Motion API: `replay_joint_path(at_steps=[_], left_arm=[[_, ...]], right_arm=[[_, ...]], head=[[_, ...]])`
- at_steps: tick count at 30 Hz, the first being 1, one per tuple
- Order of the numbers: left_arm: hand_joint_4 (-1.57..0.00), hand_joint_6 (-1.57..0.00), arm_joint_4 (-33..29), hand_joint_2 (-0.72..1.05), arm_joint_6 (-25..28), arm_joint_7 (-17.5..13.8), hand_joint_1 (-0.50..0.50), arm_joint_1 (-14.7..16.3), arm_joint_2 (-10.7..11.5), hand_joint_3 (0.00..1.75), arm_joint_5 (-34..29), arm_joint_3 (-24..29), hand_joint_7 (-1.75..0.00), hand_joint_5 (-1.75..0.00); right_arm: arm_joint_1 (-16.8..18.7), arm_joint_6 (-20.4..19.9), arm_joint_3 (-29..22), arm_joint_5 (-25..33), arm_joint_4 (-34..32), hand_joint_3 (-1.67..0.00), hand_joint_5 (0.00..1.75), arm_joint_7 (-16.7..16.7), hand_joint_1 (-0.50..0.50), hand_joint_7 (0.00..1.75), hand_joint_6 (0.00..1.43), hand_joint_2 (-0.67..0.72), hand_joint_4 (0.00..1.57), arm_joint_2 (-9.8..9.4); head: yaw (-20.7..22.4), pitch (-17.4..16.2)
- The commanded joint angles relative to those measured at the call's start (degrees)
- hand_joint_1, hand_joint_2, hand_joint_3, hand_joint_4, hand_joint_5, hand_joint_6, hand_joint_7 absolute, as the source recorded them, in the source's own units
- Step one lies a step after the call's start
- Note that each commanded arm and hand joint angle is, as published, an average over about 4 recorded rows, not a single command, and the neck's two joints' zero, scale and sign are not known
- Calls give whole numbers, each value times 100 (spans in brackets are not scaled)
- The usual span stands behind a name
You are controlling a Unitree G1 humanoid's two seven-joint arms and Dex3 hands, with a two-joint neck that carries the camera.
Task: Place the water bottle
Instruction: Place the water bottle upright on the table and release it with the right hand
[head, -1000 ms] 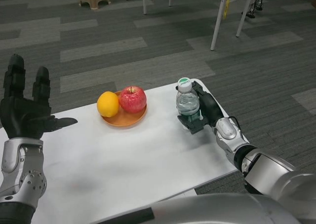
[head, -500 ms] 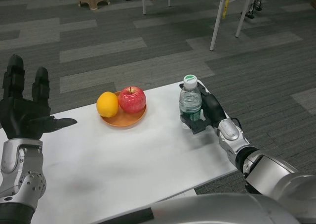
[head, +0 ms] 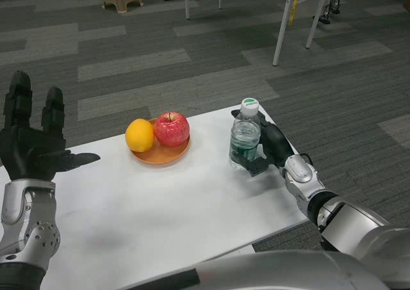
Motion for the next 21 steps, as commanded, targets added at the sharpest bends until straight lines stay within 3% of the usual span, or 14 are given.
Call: replay_joint_path(at_steps=[1,8,16,21], left_arm=[[0,0,8,-2,10,4,-50,22,1,9,4,17,0,-10],[0,0,-7,-2,10,4,-50,22,-3,7,8,17,0,-10],[0,0,-16,-2,10,4,-50,22,-1,2,8,10,0,-10],[0,0,-18,3,10,4,-50,22,-3,2,8,8,0,-10]], right_arm=[[13,66,-60,28,-43,-50,29,73,-50,51,0,11,0,-80],[55,66,-135,24,-67,-10,29,106,-50,44,0,27,0,-102],[85,66,-214,19,-96,0,19,108,-50,33,0,42,0,-102],[138,66,-341,19,-169,0,0,123,-50,19,0,47,0,-122]], head=[[5,5],[4,23],[1,23],[0,31]])
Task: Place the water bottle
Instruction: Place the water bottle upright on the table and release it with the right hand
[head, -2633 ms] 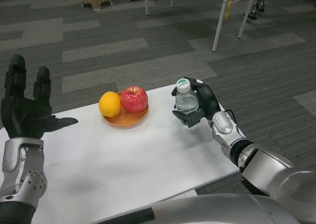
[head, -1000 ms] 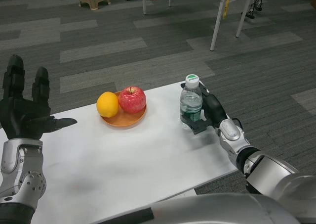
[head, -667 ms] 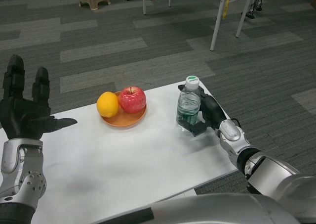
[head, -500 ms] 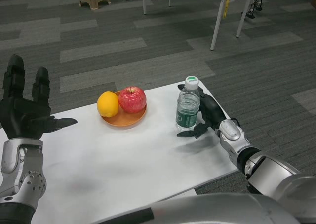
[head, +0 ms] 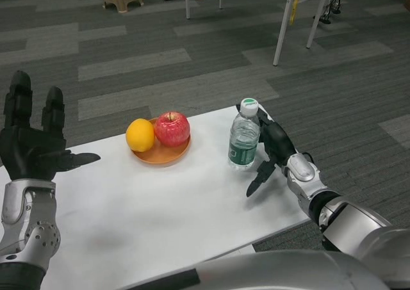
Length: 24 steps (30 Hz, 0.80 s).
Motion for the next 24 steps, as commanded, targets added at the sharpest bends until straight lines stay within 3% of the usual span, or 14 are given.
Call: replay_joint_path(at_steps=[1,12,21,24], left_arm=[[0,0,-17,3,10,4,-50,22,0,4,0,9,0,-10],[0,0,-17,-2,10,4,-50,22,0,7,0,9,0,-10],[0,0,-32,-2,10,4,-50,22,0,9,0,18,0,-10],[0,0,-35,-2,10,4,-50,27,0,2,0,31,0,-10]], right_arm=[[87,26,-127,23,-95,0,0,26,-50,17,0,47,0,-105],[157,26,-492,23,-289,0,0,57,-50,7,0,47,0,-158],[278,26,-1213,17,-590,0,0,57,-50,7,0,47,0,-279],[338,26,-1511,15,-750,0,0,57,-50,7,0,47,0,-312]], head=[[-2,8],[2,22],[6,56],[16,83]])
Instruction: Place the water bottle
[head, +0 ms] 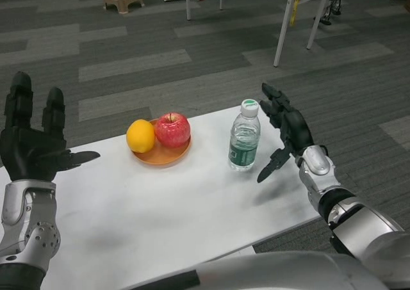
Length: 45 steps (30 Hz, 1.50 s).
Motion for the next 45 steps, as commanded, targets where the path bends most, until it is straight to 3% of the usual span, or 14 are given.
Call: replay_joint_path(at_steps=[1,8,18,27,33,40,45], left_arm=[[0,0,-27,-2,9,4,-50,29,3,0,0,34,0,-10],[0,0,-31,-2,9,4,-50,40,3,7,0,54,0,-10],[0,0,-40,-2,9,4,-50,40,20,7,4,76,0,-10],[0,0,-97,-4,9,4,-50,75,34,4,9,115,0,-10],[0,0,-119,-10,-2,-22,-50,75,45,0,9,126,0,-10],[0,0,-268,-10,-8,-22,-50,93,97,7,18,142,0,-10],[0,0,-334,-8,-8,-22,-50,119,117,2,24,144,0,-10]], right_arm=[[118,1,-351,34,-221,0,0,-12,-50,7,0,47,0,-128],[336,1,-933,39,-911,0,0,-12,-50,7,0,47,0,-205],[692,67,-1662,65,-2466,0,0,-12,-50,7,0,47,0,-333],[775,111,-1772,87,-3574,0,0,-108,-50,7,0,47,0,-355],[702,115,-1785,87,-4257,0,0,-346,-50,7,0,46,0,-427],[597,115,-1711,87,-4483,0,0,-390,-50,7,0,44,0,-427],[549,104,-1590,85,-4554,0,0,-445,-50,7,0,41,0,-399]], head=[[8,23],[10,73],[27,169],[37,306],[57,454],[67,649],[464,1101]])
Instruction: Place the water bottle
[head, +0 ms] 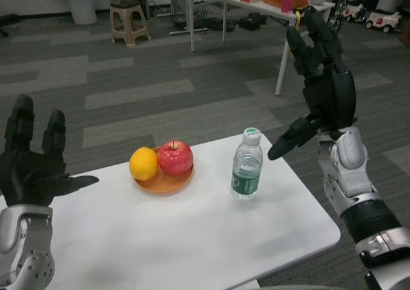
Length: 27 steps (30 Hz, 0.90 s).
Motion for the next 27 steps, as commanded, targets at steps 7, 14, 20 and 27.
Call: replay_joint_path(at_steps=[7,14,20,27], left_arm=[[0,0,-107,-6,-11,-3,-50,119,103,4,31,49,0,-10],[0,0,-151,-4,9,11,-50,141,134,4,31,64,0,-10],[0,0,-151,-2,27,11,-50,141,134,7,40,91,0,-10],[0,0,-151,-2,42,13,-50,126,134,2,48,93,0,-10]], right_arm=[[-183,-33,271,67,-131,0,0,-113,-50,7,0,44,0,36],[-240,-42,354,67,-184,0,0,-113,-50,7,0,42,0,95],[-245,-50,346,67,-217,0,0,-128,-50,7,0,42,0,122],[-262,-50,346,67,-208,0,0,-139,-50,7,0,44,0,130]], head=[[153,516],[82,652],[-8,691],[0,712]])
